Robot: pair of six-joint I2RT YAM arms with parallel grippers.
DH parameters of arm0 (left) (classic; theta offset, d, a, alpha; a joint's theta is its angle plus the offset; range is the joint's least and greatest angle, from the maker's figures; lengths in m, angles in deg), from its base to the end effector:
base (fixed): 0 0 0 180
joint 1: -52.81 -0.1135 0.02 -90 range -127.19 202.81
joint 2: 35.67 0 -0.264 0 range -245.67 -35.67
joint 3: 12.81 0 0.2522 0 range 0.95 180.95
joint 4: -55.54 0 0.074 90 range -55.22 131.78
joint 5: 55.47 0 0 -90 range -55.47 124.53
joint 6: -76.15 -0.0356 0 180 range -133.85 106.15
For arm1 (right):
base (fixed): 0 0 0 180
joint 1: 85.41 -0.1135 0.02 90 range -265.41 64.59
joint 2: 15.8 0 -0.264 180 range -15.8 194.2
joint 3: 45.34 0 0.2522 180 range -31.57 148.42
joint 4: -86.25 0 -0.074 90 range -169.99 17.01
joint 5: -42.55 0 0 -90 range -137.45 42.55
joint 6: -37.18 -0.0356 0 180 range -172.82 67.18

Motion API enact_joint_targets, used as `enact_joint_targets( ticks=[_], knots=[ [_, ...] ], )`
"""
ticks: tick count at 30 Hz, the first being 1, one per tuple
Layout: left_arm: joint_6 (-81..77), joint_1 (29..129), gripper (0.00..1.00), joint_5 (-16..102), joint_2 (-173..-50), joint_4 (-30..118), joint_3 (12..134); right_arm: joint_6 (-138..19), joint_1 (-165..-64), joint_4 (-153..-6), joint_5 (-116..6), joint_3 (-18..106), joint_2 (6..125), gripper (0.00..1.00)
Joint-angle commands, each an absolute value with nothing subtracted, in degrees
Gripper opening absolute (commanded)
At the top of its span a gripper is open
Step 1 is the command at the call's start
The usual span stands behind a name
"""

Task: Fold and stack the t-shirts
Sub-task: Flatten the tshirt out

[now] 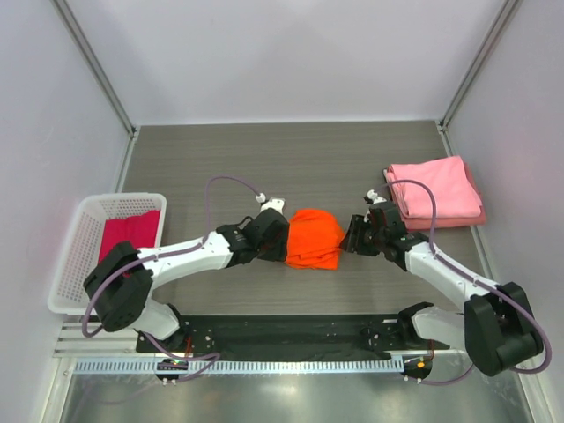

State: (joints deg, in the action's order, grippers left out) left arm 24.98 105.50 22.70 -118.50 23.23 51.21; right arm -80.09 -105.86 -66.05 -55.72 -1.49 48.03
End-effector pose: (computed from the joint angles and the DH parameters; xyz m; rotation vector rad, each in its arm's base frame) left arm 0.1841 -0.2295 0.2094 0.2100 2.4819 -0.4495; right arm 0.1988 0.0796 0.1835 0.0778 2.4663 0.5493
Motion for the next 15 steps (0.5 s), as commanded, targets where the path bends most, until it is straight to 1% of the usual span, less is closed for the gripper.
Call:
enact_joint_targets(
  ticks=[1, 2, 3, 4, 5, 6, 7, 8, 10, 11, 13, 15],
  knots=[
    [26.0, 105.2, 0.47, 21.4, -120.9, 26.3, 53.3, -80.2, -106.2, -70.7, -54.0, 2.2, 51.2, 0.46],
    [26.3, 105.1, 0.34, 21.0, -122.0, 26.0, 53.7, -80.2, -106.2, -71.1, -53.7, 2.9, 52.0, 0.4],
    [26.3, 104.8, 0.27, 20.6, -122.2, 25.9, 54.1, -80.2, -106.3, -71.5, -53.8, 3.7, 53.4, 0.3],
    [26.3, 104.7, 0.21, 19.8, -122.4, 25.3, 55.3, -80.1, -106.3, -72.0, -54.1, 5.8, 54.2, 0.25],
    [26.1, 104.1, 0.09, 19.2, -122.3, 24.0, 56.1, -79.7, -106.5, -72.0, -54.2, 7.0, 54.8, 0.2],
    [25.2, 104.1, 0.04, 18.5, -122.2, 22.9, 56.8, -79.3, -106.5, -71.8, -54.1, 8.2, 55.1, 0.1],
    [24.6, 103.7, 0.0, 15.9, -121.7, 21.5, 59.3, -79.0, -106.6, -71.3, -54.0, 10.7, 55.5, 0.06],
    [24.2, 103.6, 0.0, 14.7, -121.3, 18.2, 60.4, -78.8, -106.6, -70.7, -53.7, 12.1, 55.3, 0.01],
    [22.5, 103.4, 0.0, 11.5, -119.2, 14.4, 63.4, -77.8, -106.6, -68.3, -52.0, 16.5, 54.7, 0.01],
    [21.9, 103.4, 0.0, 8.1, -118.4, 10.1, 67.1, -77.3, -106.5, -67.5, -51.4, 18.0, 53.7, 0.01],
    [19.7, 103.4, 0.0, 6.0, -116.1, 6.1, 70.8, -76.3, -106.6, -64.4, -50.0, 23.1, 52.7, 0.01],
    [18.4, 103.3, 0.0, 3.6, -113.8, 0.1, 77.3, -75.6, -106.6, -62.3, -49.4, 26.8, 50.9, 0.01]
  ],
)
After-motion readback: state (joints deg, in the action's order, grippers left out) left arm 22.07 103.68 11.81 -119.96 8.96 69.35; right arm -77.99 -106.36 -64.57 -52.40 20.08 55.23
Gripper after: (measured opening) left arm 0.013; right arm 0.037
